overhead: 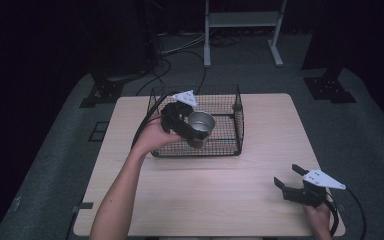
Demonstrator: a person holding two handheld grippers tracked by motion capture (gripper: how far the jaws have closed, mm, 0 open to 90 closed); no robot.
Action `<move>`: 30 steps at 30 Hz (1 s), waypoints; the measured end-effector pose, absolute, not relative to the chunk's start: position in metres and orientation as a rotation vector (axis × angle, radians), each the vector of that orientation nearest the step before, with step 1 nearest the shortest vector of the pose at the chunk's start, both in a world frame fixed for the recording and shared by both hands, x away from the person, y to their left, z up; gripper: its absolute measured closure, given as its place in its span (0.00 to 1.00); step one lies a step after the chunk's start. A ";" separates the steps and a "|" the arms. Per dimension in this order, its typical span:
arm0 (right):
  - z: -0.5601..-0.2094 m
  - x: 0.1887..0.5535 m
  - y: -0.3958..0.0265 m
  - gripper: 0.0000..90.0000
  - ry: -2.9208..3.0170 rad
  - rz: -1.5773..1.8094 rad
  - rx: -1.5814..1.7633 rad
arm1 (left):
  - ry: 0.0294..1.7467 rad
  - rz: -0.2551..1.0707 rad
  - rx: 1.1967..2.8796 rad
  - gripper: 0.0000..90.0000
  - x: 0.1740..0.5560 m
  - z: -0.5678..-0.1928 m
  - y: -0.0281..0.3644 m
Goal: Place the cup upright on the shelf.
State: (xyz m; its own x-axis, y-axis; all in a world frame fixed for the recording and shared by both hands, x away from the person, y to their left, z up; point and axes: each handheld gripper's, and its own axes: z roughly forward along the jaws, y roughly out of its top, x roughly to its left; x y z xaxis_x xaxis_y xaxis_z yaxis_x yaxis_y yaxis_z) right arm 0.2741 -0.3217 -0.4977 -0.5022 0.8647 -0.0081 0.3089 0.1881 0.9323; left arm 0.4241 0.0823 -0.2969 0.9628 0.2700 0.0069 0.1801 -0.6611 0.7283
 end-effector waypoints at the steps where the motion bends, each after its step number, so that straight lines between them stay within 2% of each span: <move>1: -0.498 0.274 -0.322 0.15 1.916 1.306 1.096 | 0.310 0.148 2.311 0.19 0.426 -0.296 0.082; 15: -0.498 0.274 -0.322 0.15 1.918 1.309 1.094 | 0.322 0.152 2.325 0.19 0.450 -0.288 0.068; 30: -0.498 0.274 -0.322 0.15 1.918 1.316 1.096 | 0.440 0.179 2.286 0.19 0.486 -0.296 0.067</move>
